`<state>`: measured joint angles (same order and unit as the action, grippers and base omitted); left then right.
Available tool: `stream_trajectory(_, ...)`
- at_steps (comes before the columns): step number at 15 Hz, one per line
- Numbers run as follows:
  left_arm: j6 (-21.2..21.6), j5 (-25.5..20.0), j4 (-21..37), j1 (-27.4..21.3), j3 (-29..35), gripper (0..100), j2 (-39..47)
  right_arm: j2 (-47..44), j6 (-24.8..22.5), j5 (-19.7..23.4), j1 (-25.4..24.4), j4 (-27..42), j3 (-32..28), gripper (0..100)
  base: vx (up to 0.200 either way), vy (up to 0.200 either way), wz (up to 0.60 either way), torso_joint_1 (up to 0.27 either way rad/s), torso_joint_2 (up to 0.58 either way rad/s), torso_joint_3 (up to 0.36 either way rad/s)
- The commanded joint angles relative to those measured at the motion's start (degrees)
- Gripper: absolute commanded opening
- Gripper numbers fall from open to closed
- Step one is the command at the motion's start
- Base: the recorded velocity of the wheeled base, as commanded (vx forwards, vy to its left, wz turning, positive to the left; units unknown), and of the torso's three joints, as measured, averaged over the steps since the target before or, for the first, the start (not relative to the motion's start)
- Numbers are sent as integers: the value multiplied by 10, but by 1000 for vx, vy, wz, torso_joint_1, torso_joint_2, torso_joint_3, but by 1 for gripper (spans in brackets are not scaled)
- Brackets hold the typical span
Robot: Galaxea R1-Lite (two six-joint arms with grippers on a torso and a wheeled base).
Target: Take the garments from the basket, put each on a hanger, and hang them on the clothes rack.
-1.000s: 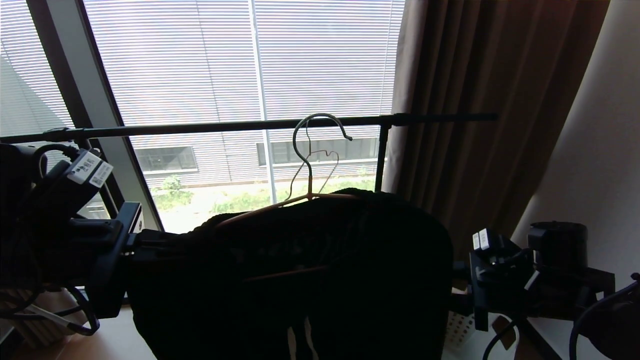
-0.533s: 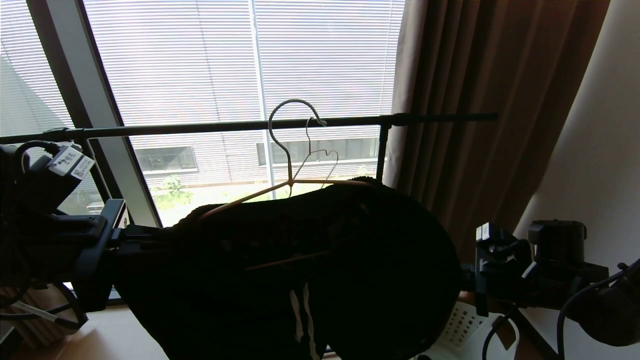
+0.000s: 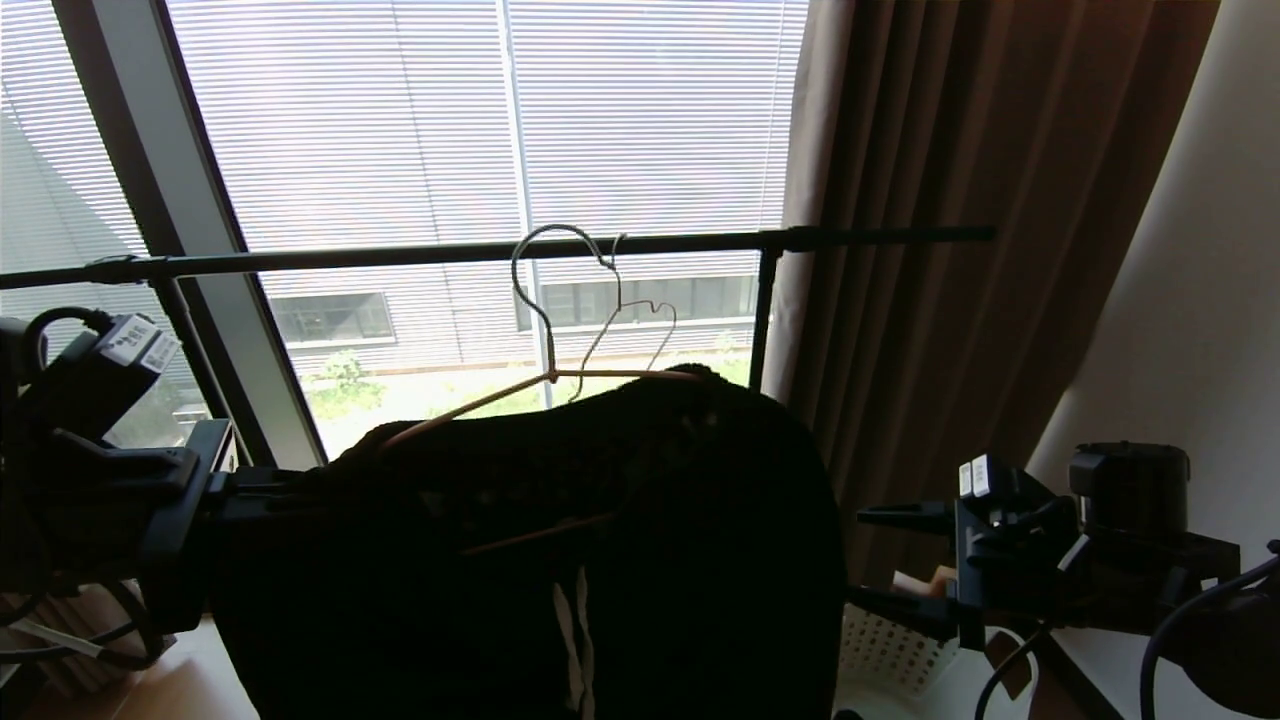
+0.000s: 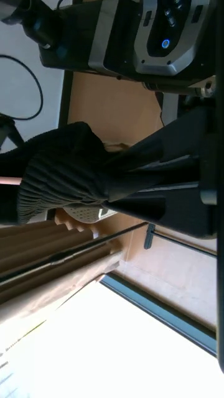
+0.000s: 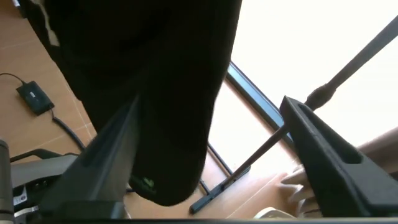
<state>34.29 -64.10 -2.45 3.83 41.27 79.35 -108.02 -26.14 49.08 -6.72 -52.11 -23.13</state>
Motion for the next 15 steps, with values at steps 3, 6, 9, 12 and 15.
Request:
stream_trajectory(3, 2, 1, 0, 68, -25, 0, 1, 67, 17, -7, -3, 3, -1, 100, 0, 0, 0, 0, 0, 0)
stream_trajectory(6, 12, 13, 1, 102, -51, 0, 2, 80, 81, -72, -30, 0, -13, 100, 0, 0, 0, 0, 0, 0)
stream_trajectory(9, 13, 81, 1, 103, -56, 0, 6, 80, 106, -111, -43, -1, -19, 100, 0, 0, 0, 0, 0, 0)
stream_trajectory(12, 19, 108, 2, 108, -62, 0, 8, 76, 107, -112, -43, 0, -22, 100, 0, 0, 0, 0, 0, 0)
stream_trajectory(15, 54, 186, 2, 107, -66, 0, 34, 74, 107, -112, -43, 0, -25, 100, 0, 0, 0, 0, 0, 0)
